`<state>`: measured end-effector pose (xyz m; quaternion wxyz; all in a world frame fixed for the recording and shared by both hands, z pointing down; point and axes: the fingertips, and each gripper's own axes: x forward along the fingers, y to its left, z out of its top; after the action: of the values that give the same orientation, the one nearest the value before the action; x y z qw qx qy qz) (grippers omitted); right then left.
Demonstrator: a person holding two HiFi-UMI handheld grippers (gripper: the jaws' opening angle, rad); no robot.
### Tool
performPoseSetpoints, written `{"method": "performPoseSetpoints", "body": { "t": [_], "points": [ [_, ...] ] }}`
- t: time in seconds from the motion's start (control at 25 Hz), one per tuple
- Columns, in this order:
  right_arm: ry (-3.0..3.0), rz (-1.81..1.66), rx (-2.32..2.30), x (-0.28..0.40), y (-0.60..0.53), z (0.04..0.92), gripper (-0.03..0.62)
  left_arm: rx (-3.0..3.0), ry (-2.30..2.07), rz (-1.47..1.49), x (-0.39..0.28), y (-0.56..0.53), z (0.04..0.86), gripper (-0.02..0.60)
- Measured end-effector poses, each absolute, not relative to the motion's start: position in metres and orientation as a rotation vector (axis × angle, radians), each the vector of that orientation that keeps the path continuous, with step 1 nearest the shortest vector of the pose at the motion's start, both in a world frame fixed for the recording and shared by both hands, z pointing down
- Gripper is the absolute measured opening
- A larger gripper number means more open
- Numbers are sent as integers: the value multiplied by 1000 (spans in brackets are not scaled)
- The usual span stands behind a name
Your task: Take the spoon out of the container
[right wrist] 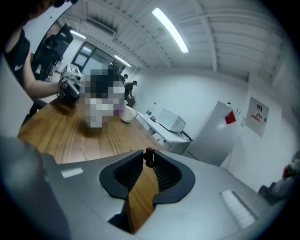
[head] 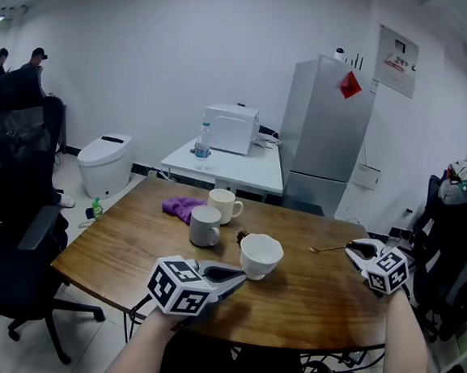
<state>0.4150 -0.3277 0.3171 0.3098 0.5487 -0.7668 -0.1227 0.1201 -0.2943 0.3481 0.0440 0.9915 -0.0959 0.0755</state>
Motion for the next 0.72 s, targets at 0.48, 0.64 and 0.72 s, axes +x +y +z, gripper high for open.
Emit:
{"method": "performPoseSetpoints", "body": {
  "t": [0.48,0.64,0.72],
  "points": [
    [-1683,-568,1266,412,-324,344,72,3030,-294,232,121,-295,348,12],
    [-1658,-568,1194,412,-320,357,71,3029,-293,232,121,-294,348,12],
    [-1659,-540,1165,412,-318,364,69,3029,-293,232,121,-295,348,12]
  ]
}}
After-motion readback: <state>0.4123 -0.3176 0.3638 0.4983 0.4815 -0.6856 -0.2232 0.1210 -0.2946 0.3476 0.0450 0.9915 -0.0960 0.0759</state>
